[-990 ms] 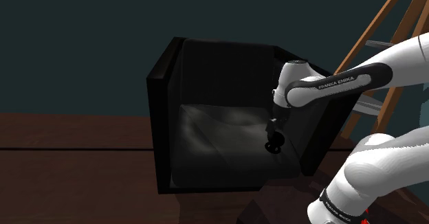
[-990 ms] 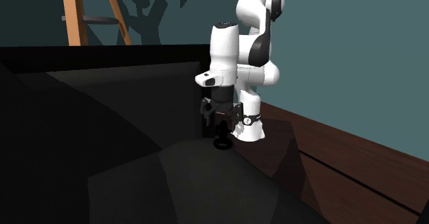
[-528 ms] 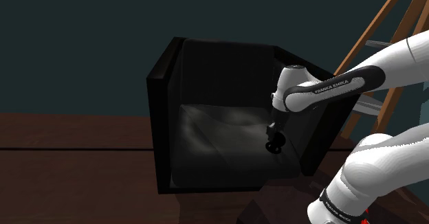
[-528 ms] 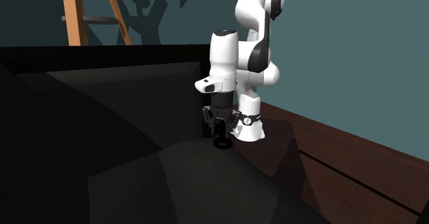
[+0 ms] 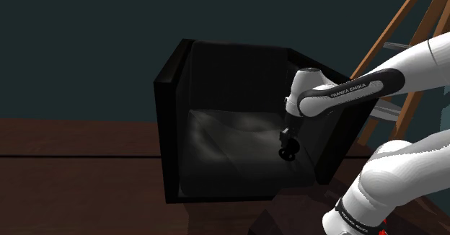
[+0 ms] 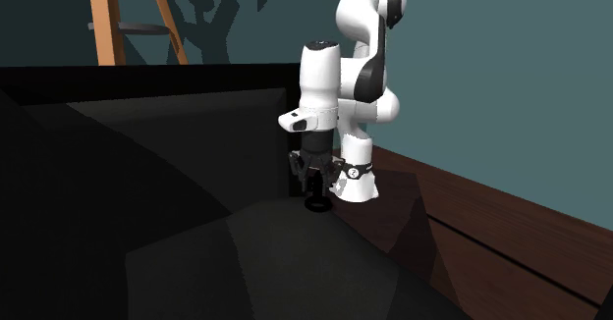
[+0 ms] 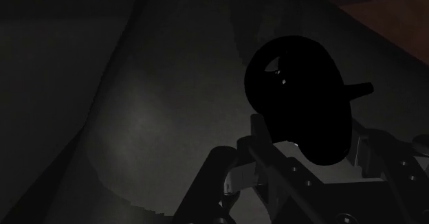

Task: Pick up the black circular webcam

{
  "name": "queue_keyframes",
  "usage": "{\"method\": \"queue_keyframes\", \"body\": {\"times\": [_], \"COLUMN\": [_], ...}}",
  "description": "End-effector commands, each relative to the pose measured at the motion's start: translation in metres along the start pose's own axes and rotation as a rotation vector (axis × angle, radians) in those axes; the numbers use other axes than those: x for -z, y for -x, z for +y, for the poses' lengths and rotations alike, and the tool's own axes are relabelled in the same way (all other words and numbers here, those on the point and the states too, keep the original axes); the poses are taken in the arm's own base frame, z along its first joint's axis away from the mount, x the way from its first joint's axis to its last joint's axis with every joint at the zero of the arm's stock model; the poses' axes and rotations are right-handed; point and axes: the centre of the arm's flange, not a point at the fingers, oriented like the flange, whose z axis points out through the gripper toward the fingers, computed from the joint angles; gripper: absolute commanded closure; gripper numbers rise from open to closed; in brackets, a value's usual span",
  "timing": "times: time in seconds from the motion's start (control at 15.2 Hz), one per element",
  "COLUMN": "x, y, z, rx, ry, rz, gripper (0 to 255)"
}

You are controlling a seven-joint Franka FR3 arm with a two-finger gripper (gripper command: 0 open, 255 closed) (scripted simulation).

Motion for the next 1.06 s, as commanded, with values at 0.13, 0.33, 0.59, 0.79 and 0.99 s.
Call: {"method": "queue_keyframes", "body": {"times": [0.13, 0.33, 0.59, 0.79, 0.99], "x": [0.018, 0.034, 0.055, 0.071, 0.077], "y": [0.0, 0.001, 0.001, 0.001, 0.001], "z": [0.0, 0.001, 0.002, 0.002, 0.002], "rx": [0.0, 0.0, 0.0, 0.0, 0.0], "ry": [0.0, 0.0, 0.0, 0.0, 0.0], "rz": [-0.001, -0.001, -0.001, -0.001, -0.001], "gripper": [255, 255, 255, 255, 255]}}
